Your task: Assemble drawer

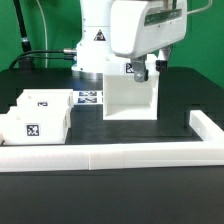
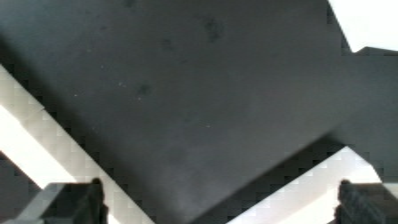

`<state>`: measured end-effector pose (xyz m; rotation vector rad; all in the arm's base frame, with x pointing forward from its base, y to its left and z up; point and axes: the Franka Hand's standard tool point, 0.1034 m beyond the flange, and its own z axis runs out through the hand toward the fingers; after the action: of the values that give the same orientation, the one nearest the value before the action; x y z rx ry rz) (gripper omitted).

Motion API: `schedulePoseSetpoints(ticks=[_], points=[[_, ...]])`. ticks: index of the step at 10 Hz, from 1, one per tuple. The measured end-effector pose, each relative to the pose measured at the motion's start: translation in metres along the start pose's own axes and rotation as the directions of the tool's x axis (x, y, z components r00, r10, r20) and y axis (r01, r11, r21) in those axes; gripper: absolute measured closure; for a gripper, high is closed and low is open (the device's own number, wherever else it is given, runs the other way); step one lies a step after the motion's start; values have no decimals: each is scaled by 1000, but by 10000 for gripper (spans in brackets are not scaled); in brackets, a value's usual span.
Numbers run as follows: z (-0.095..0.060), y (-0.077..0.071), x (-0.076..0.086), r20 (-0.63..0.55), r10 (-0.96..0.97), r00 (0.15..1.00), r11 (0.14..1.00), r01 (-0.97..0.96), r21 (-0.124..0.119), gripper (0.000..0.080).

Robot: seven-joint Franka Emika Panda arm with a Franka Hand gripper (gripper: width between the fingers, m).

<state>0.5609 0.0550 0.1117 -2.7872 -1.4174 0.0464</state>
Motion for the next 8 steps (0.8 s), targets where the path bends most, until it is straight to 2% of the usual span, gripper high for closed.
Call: schedulePoseSetpoints(ticks=[8], points=[[0, 0, 0, 0, 0, 1000, 1000, 0, 0, 150]])
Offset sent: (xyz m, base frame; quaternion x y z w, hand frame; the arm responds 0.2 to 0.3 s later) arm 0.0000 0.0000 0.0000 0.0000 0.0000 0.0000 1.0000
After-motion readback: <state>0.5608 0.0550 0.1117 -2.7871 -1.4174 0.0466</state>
